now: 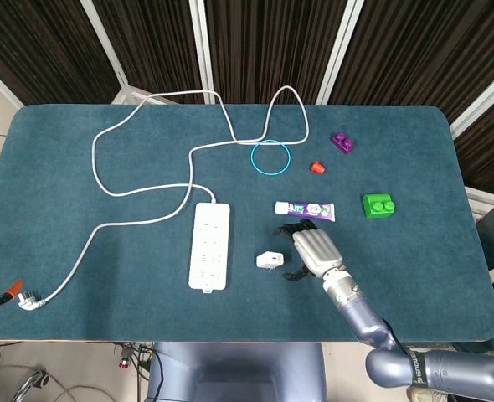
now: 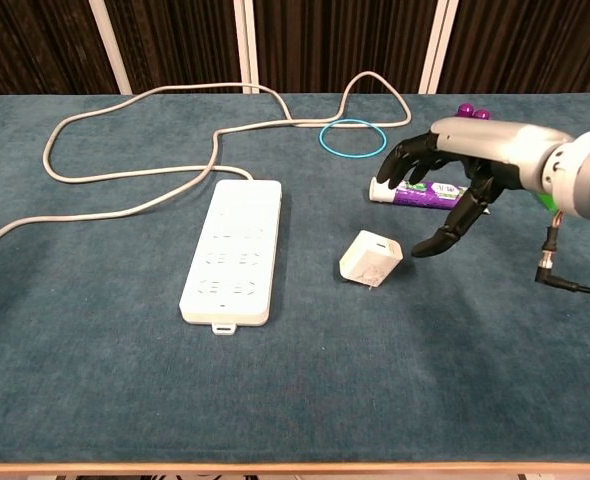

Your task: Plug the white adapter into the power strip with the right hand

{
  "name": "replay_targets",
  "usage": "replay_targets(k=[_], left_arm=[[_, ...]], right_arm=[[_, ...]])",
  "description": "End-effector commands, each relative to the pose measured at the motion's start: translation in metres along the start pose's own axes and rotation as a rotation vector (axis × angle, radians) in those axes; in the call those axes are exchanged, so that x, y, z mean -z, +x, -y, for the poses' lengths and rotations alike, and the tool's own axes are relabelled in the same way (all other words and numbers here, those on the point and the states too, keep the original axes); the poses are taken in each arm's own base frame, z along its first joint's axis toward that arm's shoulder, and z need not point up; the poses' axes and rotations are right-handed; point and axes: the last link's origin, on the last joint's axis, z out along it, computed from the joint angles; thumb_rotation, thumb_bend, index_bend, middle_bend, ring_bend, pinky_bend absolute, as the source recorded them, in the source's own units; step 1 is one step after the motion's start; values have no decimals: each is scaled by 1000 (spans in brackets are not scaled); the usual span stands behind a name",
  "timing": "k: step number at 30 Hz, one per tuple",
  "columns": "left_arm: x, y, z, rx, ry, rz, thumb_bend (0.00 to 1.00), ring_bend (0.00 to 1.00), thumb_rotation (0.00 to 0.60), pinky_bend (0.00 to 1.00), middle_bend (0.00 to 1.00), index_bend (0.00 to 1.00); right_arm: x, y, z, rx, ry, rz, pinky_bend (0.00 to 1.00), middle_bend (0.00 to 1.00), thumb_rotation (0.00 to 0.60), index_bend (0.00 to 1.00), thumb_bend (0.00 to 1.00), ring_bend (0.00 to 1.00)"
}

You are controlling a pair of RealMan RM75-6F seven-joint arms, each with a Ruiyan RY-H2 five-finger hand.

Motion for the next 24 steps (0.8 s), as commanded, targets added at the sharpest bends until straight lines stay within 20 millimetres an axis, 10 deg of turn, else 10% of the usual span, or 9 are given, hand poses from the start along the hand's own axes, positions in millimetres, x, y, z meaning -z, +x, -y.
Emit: replay_targets(k=[1,24], left_arm=[[-1,-1,1,-3,8,10,135,23,600,151,96,187],[-1,0,0,-1,15,-9,135,24,600,150,96,239]], right_arm=[[-10,-4,-5,-34,2,26,137,220,600,236,189,191],[-28,-37,-13,-61,-31,17,216,384,600,416,226,356]])
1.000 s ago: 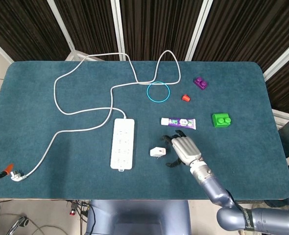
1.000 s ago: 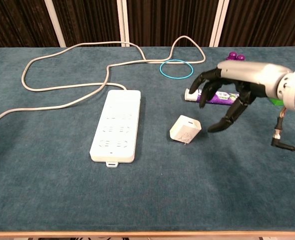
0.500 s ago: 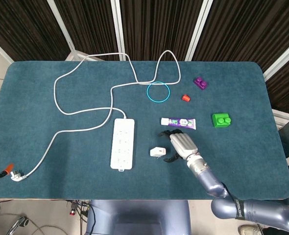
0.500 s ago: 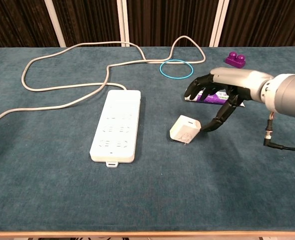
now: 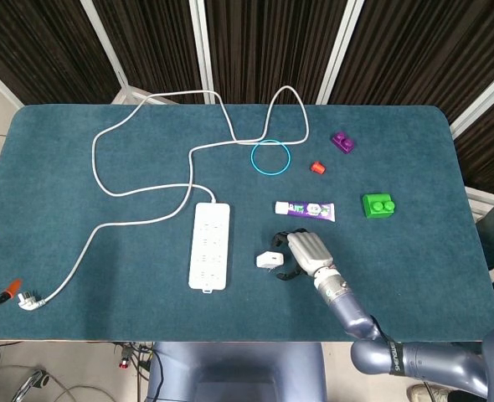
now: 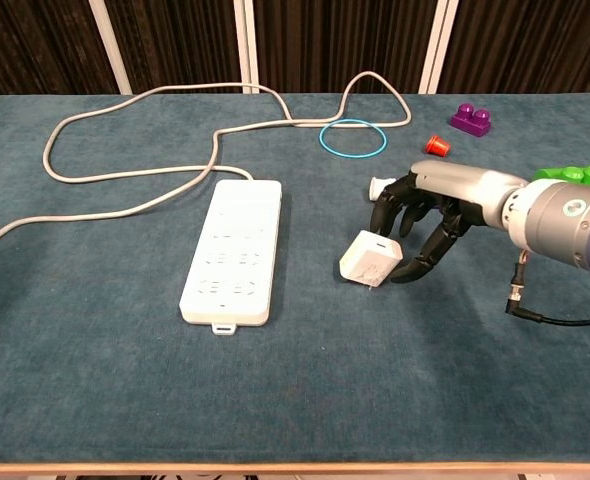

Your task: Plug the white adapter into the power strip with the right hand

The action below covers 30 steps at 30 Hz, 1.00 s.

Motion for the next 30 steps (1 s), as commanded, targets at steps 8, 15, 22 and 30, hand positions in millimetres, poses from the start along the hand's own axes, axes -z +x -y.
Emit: replay_targets(k=[8,15,22,30], left_arm=[[-1,-1,2,-15,-3,13,136,23,600,147,101,238],[-4,-5,3,-78,-36,46,135,21,600,136,103,238],[-7,-15,6,-180,-61,83,138,14,600,126,100,238],[-9,-30,-1,-185,-122,150,139,14,600,126,92,230]], right_arm=[[-5,-8,-1,-18,-4,-18,223,410,600,461,279,373],[-7,-12,-2,-24,-14,-16,223,428,600,489,315,384],[-9,-14,-1,-30,-13,-17,226,443,600,526,349,394],[-9,-16,1,-39,-9,-9,228,451,600,556,364,400]])
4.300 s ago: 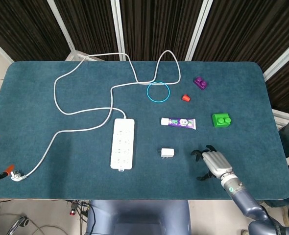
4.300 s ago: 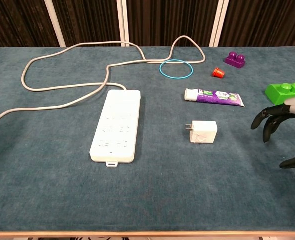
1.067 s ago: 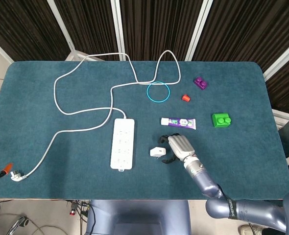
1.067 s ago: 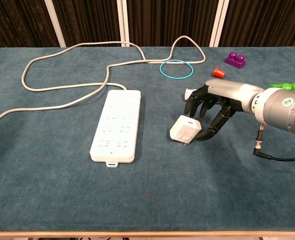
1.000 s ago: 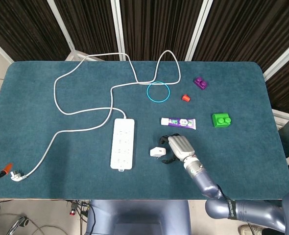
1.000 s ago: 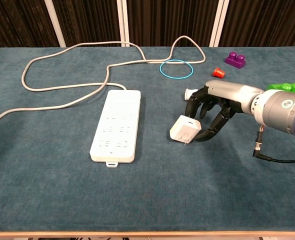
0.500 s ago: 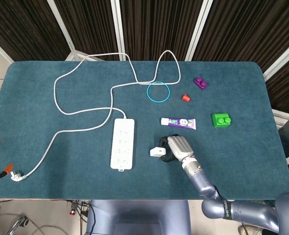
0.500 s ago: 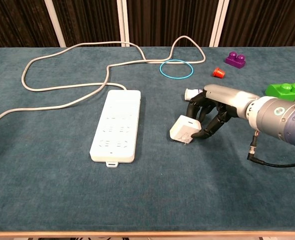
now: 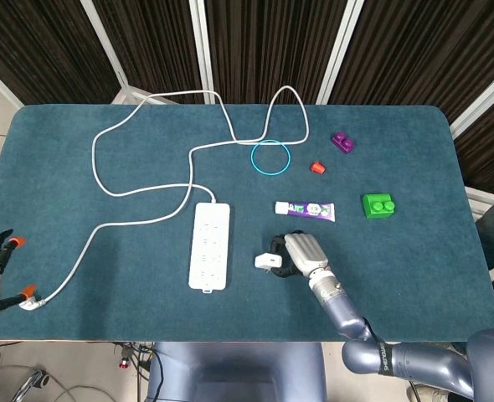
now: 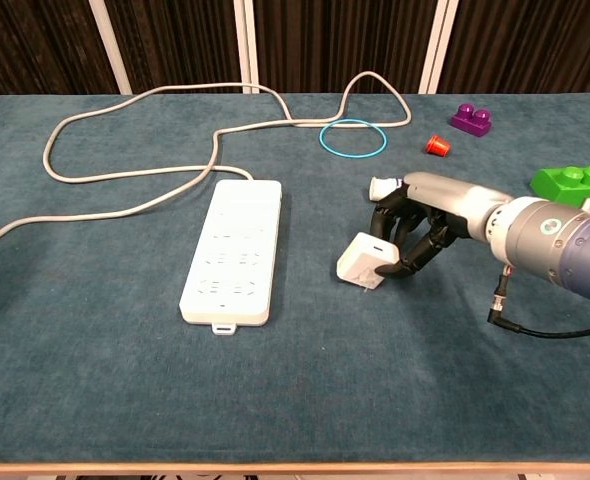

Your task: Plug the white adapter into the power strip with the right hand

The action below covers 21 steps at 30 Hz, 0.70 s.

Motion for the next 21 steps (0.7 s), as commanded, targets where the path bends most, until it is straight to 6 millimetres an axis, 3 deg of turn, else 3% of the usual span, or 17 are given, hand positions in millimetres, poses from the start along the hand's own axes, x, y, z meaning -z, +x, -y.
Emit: replay_targets(k=[1,8,21], left_arm=[[-1,-3,-3,13,-13,8,138,14,600,126,91,230],[0,-1,-2,23,8,-18,139,14,600,126,94,230],[-1,0,0,1,11,-18,143,14,600,126,97,230]], right_arm=[[0,0,1,-4,2,2,228,459,600,567,378,406],[-2,3,6,-35,18,-25,240,549,600,718,481,457],[-11,27,24,69,63,-5,242,600,600,787,499,501]])
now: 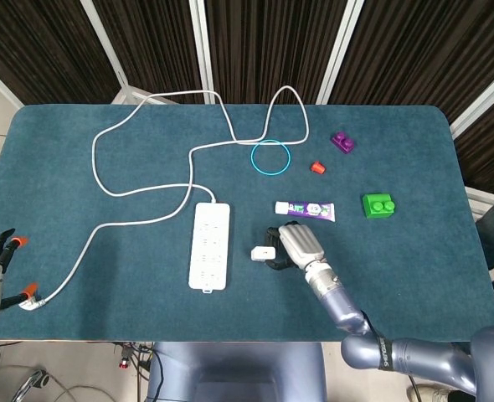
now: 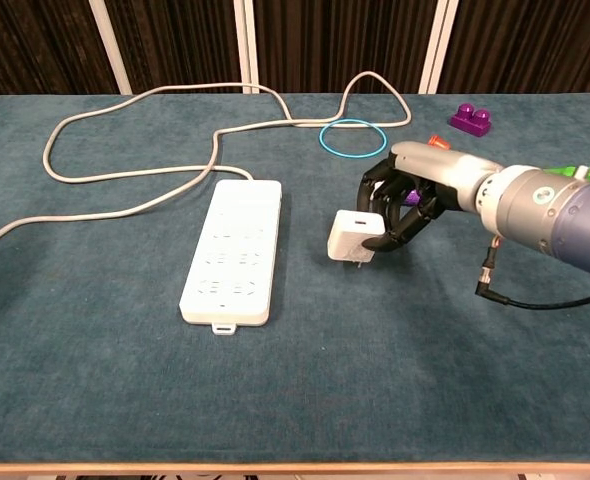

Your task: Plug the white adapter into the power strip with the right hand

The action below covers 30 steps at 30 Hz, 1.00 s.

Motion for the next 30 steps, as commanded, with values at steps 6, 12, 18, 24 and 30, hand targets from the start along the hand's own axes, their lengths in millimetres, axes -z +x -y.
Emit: replay_targets(k=[6,12,18,24,30], left_arm=[[1,3,0,13,10,-21,143,14,600,126,97,230],[1,3,2,16,22,-30,143,14,600,126,97,230],[0,3,2,20,22,-29,143,14,600,126,97,230],[0,5,3,27,27,-39,143,14,600,126,97,231],[1,6,4,34,31,-45,143,14,600,126,97,235]], right_arm=[[-22,19,20,125,-4,79,242,601,600,788,499,501],[-44,33,42,97,-33,107,242,602,600,787,500,501],[-64,53,62,49,-76,123,242,604,600,787,500,501],[-74,62,77,-33,-119,136,242,605,600,787,502,501],[-79,61,84,-101,-143,138,242,606,600,787,507,501]])
